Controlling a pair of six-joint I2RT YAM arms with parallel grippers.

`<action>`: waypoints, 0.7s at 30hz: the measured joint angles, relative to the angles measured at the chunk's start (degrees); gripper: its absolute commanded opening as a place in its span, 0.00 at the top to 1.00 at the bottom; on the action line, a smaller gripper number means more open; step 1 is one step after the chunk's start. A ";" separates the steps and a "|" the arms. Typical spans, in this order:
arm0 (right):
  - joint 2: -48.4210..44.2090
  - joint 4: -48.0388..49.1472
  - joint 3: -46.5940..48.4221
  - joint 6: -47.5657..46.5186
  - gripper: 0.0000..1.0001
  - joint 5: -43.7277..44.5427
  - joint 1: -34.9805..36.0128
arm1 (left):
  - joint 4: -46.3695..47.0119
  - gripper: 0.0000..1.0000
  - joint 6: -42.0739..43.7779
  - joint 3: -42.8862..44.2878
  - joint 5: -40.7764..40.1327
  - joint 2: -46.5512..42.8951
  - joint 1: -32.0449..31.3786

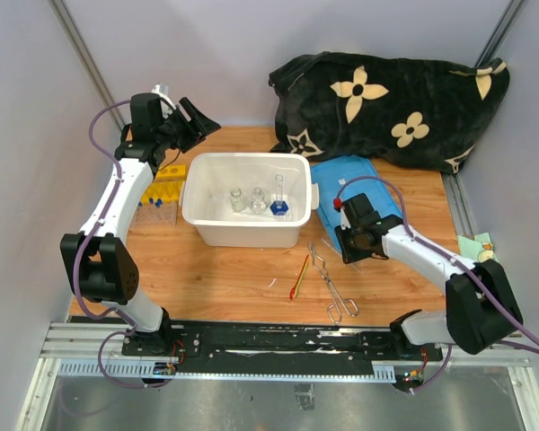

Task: Organize the chemistry lab equipment
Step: Pick up the chemistry item at the center of the board.

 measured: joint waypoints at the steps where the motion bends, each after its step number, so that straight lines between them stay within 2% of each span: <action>1: 0.22 0.11 -0.04 0.09 0.69 0.00 0.00 | 0.02 0.32 0.00 0.00 0.00 0.00 0.00; 21: 7.06 2.03 -0.07 0.11 0.70 -1.18 -2.45 | -1.20 0.32 0.50 0.00 -0.11 -0.79 0.02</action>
